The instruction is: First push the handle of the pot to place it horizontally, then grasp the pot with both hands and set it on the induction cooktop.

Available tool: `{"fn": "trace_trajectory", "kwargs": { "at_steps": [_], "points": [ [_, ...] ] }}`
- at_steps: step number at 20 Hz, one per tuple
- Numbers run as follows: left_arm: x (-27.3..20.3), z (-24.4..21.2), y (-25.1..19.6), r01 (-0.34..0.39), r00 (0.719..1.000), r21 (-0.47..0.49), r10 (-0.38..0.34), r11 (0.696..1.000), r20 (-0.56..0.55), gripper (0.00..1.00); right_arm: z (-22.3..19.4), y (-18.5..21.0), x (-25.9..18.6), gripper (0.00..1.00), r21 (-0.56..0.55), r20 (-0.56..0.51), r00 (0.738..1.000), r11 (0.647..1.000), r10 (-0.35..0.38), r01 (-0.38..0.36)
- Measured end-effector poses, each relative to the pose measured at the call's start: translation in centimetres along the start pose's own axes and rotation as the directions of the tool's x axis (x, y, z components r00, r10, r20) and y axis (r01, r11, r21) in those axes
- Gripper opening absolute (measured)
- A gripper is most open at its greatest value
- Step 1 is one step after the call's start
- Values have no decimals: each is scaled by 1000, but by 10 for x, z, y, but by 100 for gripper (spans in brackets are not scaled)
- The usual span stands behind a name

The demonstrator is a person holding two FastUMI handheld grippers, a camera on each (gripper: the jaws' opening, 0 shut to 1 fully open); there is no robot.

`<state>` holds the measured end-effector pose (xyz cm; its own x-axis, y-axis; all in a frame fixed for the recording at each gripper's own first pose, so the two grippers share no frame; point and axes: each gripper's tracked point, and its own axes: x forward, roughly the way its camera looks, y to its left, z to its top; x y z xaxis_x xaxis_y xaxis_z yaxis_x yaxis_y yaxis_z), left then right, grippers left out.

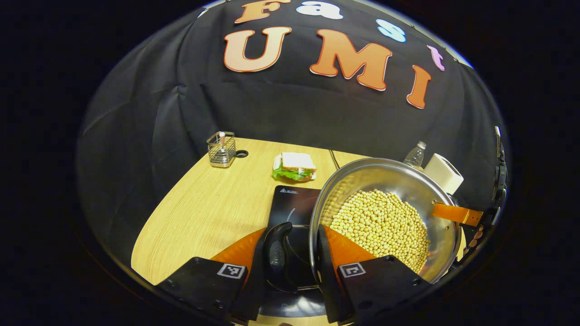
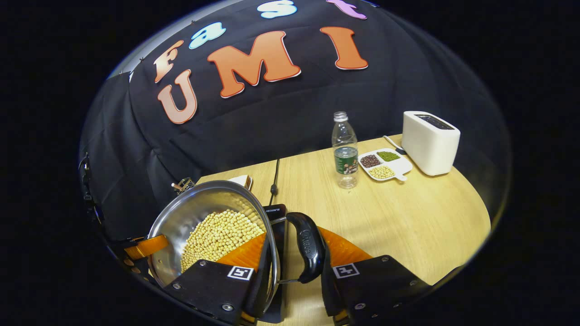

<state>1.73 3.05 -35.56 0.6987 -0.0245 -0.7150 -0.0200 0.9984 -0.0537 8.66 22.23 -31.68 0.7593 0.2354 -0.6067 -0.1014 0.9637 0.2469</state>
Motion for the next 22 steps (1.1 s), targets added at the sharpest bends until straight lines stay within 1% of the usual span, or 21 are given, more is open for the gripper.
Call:
{"fn": "trace_trajectory", "kwargs": {
  "at_steps": [1, 3, 7, 8, 11, 12, 13, 14, 17, 20, 21, 22],
  "points": [
    [2, 0, 5, -7, 1000, -2, 7, 1000, -9, 64, -3, 3, 4, 49, -1, -9, 1000, 1000, 4, -4],
    [8, -2, 15, -17, 1000, 4, 17, 1000, -18, 58, -7, 11, 13, 49, -3, -21, 1000, 1000, 9, -9],
    [21, -5, 26, -24, 999, 3, 24, 1000, -37, 58, -14, 18, 29, 49, 2, -42, 999, 1000, 10, -9],
    [24, -5, 27, -24, 999, 2, 24, 1000, -44, 64, -14, 18, 33, 49, 2, -46, 999, 1000, 8, -8],
    [35, -6, 30, -21, 998, 3, 22, 1000, -57, 61, -16, 19, 43, 49, 7, -57, 998, 1000, 4, -4],
    [37, -7, 31, -22, 998, 5, 22, 1000, -61, 61, -16, 18, 45, 44, 6, -60, 998, 1000, 3, -3],
    [40, -8, 32, -24, 998, 7, 24, 1000, -65, 61, -17, 19, 49, 49, 5, -64, 998, 1000, 2, -2],
    [37, -9, 32, -25, 997, 6, 26, 1000, -69, 64, -20, 19, 51, 49, 5, -70, 998, 1000, 2, -2],
    [37, -10, 31, -30, 996, -2, 30, 1000, -88, 64, -26, 21, 57, 49, 4, -94, 996, 1000, 2, -2],
    [37, -9, 33, -31, 995, -15, 29, 999, -99, 58, -28, 20, 59, 49, 0, -106, 994, 1000, -2, 2],
    [37, -8, 32, -28, 994, -20, 26, 999, -102, 61, -29, 21, 59, 49, 1, -107, 994, 1000, -4, 4],
    [38, -9, 32, -26, 994, -27, 23, 999, -105, 58, -30, 21, 59, 49, -2, -108, 994, 1000, -7, 7]
  ]
}}
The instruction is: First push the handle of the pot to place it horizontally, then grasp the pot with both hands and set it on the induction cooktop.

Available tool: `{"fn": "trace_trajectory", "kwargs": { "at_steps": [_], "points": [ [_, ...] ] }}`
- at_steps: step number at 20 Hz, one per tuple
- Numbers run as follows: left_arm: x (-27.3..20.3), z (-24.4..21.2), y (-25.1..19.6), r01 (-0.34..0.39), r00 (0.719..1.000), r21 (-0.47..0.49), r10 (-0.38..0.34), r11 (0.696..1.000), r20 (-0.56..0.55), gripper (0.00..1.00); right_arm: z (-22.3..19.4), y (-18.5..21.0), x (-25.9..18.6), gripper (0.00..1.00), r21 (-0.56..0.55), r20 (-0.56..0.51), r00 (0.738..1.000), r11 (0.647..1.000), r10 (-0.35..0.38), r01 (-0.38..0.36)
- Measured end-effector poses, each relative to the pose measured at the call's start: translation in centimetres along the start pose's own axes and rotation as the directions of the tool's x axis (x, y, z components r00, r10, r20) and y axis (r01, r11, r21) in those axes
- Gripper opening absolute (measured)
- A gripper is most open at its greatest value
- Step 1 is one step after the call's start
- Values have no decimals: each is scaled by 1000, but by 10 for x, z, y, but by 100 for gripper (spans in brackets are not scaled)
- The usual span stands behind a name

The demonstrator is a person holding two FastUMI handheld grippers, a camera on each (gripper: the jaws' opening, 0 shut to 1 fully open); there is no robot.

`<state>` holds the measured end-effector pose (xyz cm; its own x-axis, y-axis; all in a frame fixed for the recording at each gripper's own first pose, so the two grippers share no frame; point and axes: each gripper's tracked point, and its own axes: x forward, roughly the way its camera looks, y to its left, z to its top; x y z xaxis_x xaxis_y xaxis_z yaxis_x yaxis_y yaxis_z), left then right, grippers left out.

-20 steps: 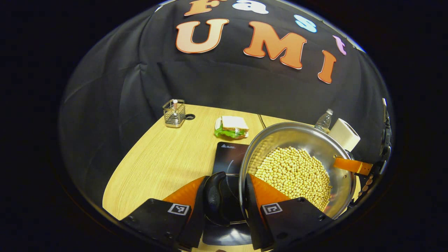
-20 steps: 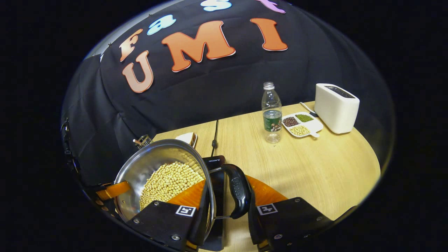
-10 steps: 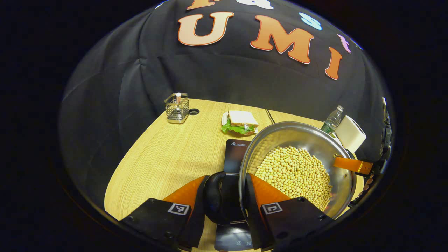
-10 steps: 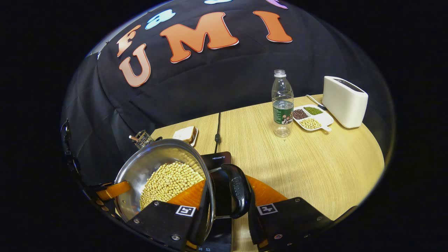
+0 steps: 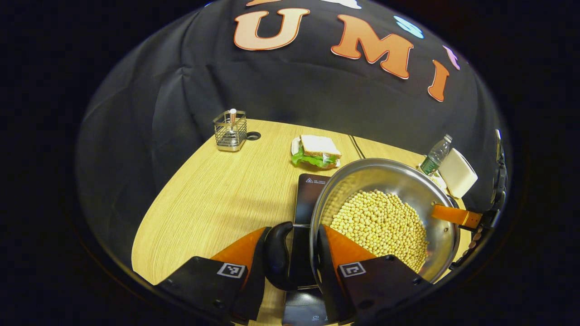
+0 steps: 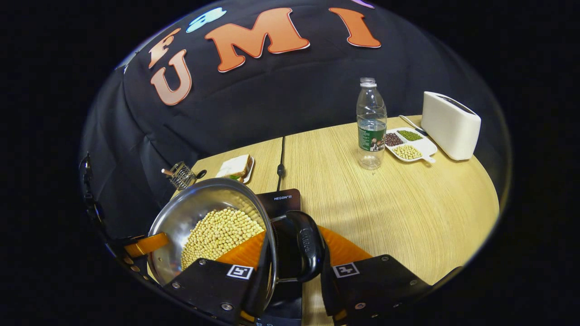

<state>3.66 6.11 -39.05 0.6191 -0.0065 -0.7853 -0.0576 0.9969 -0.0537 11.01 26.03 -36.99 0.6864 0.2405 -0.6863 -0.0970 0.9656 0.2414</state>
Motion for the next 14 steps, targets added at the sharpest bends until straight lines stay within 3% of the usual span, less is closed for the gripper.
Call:
{"fn": "trace_trajectory", "kwargs": {
  "at_steps": [6, 7, 9, 11, 14],
  "points": [
    [1, -1, 1, -21, 1000, -21, 21, 1000, -14, 65, -3, 1, 1, 50, 1, -16, 1000, 1000, -3, 3],
    [1, -1, 0, -25, 1000, -19, 25, 1000, -13, 67, -3, 0, 0, 46, -7, -13, 1000, 1000, -7, 7],
    [-1, 1, -1, -36, 999, -19, 36, 999, -8, 67, -8, -3, 1, 55, -23, -27, 1000, 1000, -14, 14],
    [-3, 6, -2, -39, 999, -27, 39, 999, 7, 75, -15, -4, -2, 59, -5, -52, 999, 1000, -5, 5],
    [-14, 15, -2, -49, 998, -27, 51, 998, 48, 76, 9, -7, -14, 67, 2, 24, 1000, 1000, 4, -4]
  ]
}}
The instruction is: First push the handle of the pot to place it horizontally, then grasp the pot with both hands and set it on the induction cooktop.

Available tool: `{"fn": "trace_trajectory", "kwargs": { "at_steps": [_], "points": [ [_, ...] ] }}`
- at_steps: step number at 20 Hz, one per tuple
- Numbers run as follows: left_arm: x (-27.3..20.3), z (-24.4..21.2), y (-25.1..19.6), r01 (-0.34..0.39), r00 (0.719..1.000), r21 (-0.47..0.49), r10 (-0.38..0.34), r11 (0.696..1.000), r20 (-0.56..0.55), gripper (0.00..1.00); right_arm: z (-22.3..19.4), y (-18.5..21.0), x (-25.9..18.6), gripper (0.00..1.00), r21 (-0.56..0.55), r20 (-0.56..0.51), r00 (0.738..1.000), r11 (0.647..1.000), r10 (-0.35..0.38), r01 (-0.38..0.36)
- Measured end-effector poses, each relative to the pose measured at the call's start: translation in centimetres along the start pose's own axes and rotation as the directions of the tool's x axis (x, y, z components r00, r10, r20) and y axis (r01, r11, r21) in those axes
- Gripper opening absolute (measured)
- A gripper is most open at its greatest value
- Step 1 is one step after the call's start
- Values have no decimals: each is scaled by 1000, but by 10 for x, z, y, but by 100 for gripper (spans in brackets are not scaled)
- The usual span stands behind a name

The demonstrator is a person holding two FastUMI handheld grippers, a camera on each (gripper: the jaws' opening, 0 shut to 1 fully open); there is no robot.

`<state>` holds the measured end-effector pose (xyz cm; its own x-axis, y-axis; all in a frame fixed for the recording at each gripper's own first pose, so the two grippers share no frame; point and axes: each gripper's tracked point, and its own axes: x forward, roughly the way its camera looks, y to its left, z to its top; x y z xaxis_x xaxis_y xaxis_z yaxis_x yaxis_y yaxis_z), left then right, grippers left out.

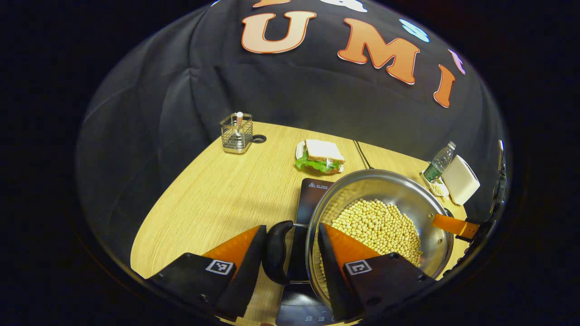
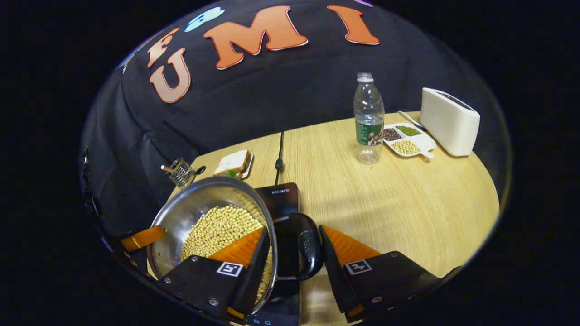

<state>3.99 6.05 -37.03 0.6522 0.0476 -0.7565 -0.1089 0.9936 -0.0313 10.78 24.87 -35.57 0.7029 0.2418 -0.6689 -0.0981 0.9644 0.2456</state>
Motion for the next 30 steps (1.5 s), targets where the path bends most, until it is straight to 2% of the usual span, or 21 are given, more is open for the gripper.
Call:
{"fn": "trace_trajectory", "kwargs": {
  "at_steps": [1, 3, 5, 10, 14, 17, 22, 25, 26, 27, 30],
  "points": [
    [-5, 3, -2, 1, 1000, -4, 0, 1000, 11, 77, 6, 0, -8, 73, 2, 22, 1000, 1000, 9, -9],
    [-15, 12, -7, -1, 999, -3, 1, 1000, 43, 86, 19, -6, -24, 83, 0, 58, 998, 1000, 14, -14],
    [-34, 26, -14, -6, 996, 14, 4, 1000, 88, 99, 33, -17, -42, 90, -15, 98, 995, 1000, -1, 2],
    [-94, 70, -48, 21, 967, 37, -29, 999, 254, 99, 74, -38, -105, 95, -56, 237, 971, 998, -20, 35],
    [-157, 108, -69, 53, 925, 43, -65, 998, 374, 98, 105, -48, -162, 95, -91, 336, 942, 995, -15, 49],
    [-202, 135, -68, 20, 877, 49, -41, 999, 478, 96, 128, -59, -202, 95, -123, 420, 907, 989, -21, 80],
    [-295, 180, -65, -27, 748, 23, 5, 999, 664, 98, 159, -69, -271, 95, -175, 552, 833, 972, -32, 154],
    [-344, 194, -63, -37, 670, 24, 7, 999, 742, 98, 171, -70, -304, 95, -193, 602, 798, 967, -14, 163],
    [-356, 198, -67, -29, 652, 29, -3, 999, 759, 98, 173, -71, -314, 100, -192, 612, 791, 968, -9, 160],
    [-365, 200, -71, -18, 640, 31, -12, 999, 768, 98, 176, -74, -323, 95, -186, 624, 781, 969, -11, 162],
    [-379, 199, -79, 34, 626, 24, -40, 999, 779, 96, 184, -88, -345, 95, -174, 665, 747, 966, -30, 193]
  ]
}}
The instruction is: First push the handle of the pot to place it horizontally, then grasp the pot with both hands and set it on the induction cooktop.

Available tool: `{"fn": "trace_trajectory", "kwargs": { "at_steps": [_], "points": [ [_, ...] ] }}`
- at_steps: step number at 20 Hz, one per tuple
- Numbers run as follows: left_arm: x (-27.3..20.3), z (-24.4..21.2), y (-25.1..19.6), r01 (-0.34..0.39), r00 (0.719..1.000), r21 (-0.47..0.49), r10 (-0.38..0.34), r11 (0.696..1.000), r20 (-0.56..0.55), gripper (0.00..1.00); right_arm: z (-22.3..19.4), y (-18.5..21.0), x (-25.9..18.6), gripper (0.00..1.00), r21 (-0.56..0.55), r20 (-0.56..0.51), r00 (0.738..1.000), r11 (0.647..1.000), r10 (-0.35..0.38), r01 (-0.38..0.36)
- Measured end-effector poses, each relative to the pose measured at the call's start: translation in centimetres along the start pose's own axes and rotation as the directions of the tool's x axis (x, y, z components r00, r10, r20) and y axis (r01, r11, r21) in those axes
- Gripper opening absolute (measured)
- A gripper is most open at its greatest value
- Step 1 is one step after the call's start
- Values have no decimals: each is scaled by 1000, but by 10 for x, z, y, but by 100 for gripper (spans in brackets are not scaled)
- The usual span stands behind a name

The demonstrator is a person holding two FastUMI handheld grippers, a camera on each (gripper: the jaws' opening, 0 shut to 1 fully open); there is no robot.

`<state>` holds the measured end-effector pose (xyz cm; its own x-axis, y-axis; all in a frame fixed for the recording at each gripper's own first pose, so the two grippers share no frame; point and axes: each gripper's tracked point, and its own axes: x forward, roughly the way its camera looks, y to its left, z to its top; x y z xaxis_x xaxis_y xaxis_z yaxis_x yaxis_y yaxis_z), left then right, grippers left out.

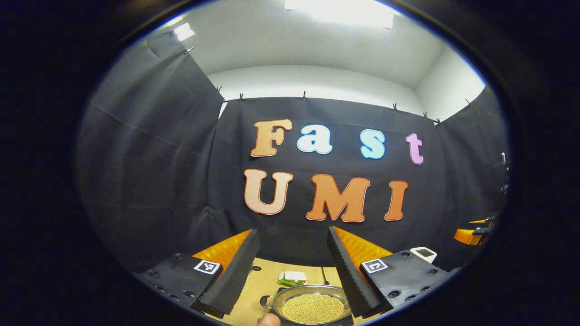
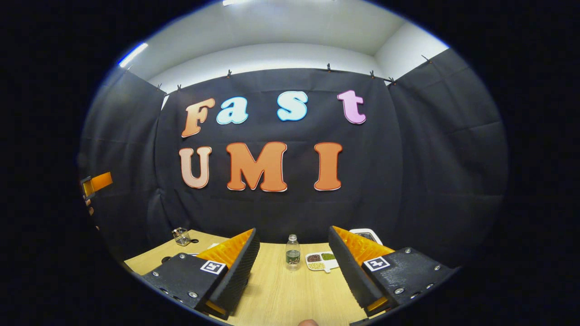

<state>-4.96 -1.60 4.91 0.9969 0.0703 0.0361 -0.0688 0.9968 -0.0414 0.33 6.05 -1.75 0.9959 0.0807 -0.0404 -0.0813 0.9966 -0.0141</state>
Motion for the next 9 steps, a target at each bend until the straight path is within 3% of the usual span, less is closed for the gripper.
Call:
{"fn": "trace_trajectory", "kwargs": {
  "at_steps": [9],
  "points": [
    [9, -27, 4, -41, 996, -47, 38, 998, -77, 97, -2, -20, -11, 95, 5, 13, 1000, 1000, -28, 28]
  ]
}}
